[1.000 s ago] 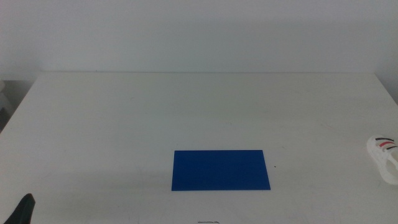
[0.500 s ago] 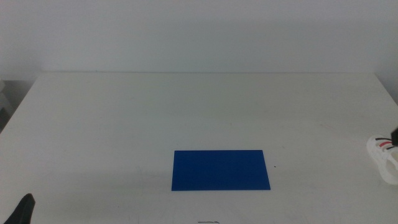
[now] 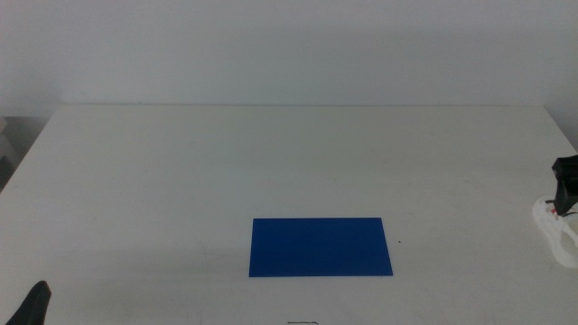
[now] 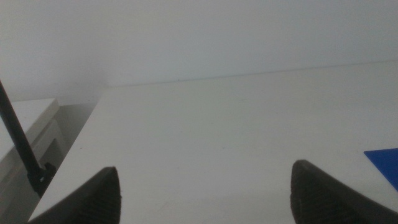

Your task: Use one arm to grab the shoe from the table and place it on the mat.

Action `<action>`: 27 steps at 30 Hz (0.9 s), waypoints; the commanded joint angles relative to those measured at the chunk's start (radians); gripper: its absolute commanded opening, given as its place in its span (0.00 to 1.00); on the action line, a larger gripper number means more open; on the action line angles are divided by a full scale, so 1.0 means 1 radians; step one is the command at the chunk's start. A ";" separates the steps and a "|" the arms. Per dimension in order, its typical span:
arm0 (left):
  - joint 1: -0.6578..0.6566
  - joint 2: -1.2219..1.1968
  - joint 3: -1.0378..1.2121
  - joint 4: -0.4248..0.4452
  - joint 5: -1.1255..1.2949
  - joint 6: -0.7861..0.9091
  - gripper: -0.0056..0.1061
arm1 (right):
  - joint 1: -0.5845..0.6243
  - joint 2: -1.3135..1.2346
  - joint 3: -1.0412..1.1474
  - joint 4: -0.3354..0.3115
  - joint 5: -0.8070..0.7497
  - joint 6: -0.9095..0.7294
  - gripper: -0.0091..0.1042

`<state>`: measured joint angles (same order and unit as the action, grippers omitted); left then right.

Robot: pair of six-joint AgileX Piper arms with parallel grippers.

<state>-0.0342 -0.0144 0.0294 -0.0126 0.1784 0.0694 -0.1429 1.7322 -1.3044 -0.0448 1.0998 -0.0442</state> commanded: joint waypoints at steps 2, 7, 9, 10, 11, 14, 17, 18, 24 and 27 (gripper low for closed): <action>-0.004 -0.019 -0.003 -0.009 -0.083 -0.015 0.89 | -0.048 0.019 -0.061 -0.020 -0.023 -0.015 0.77; -0.004 -0.019 -0.003 -0.009 -0.083 -0.015 0.89 | -0.070 0.086 -0.063 -0.018 -0.075 -0.023 0.76; -0.004 -0.019 -0.003 -0.009 -0.083 -0.015 0.89 | -0.070 0.107 -0.063 -0.016 -0.092 -0.039 0.76; -0.004 -0.019 -0.003 -0.009 -0.083 -0.015 0.89 | -0.070 0.116 -0.063 -0.012 -0.101 -0.041 0.76; -0.004 -0.019 -0.003 -0.009 -0.083 -0.015 0.89 | -0.070 0.122 -0.063 -0.008 -0.112 -0.041 0.76; -0.004 -0.019 -0.003 -0.009 -0.083 -0.015 0.89 | -0.070 0.141 -0.063 -0.005 -0.155 -0.041 0.76; -0.004 -0.019 -0.003 -0.009 -0.083 -0.015 0.89 | -0.070 0.157 -0.063 -0.005 -0.201 -0.044 0.75; -0.004 -0.019 -0.003 -0.009 -0.083 -0.015 0.89 | -0.070 0.163 -0.063 -0.005 -0.210 -0.051 0.73; -0.004 -0.019 -0.003 -0.009 -0.083 -0.015 0.89 | -0.068 0.184 -0.063 0.019 -0.224 -0.087 0.47; -0.004 -0.019 -0.003 -0.009 -0.083 -0.015 0.89 | -0.068 0.189 -0.063 0.045 -0.223 -0.092 0.36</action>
<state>-0.0342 -0.0144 0.0294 -0.0126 0.1784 0.0694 -0.2071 1.9676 -1.3399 -0.0072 0.8922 -0.1241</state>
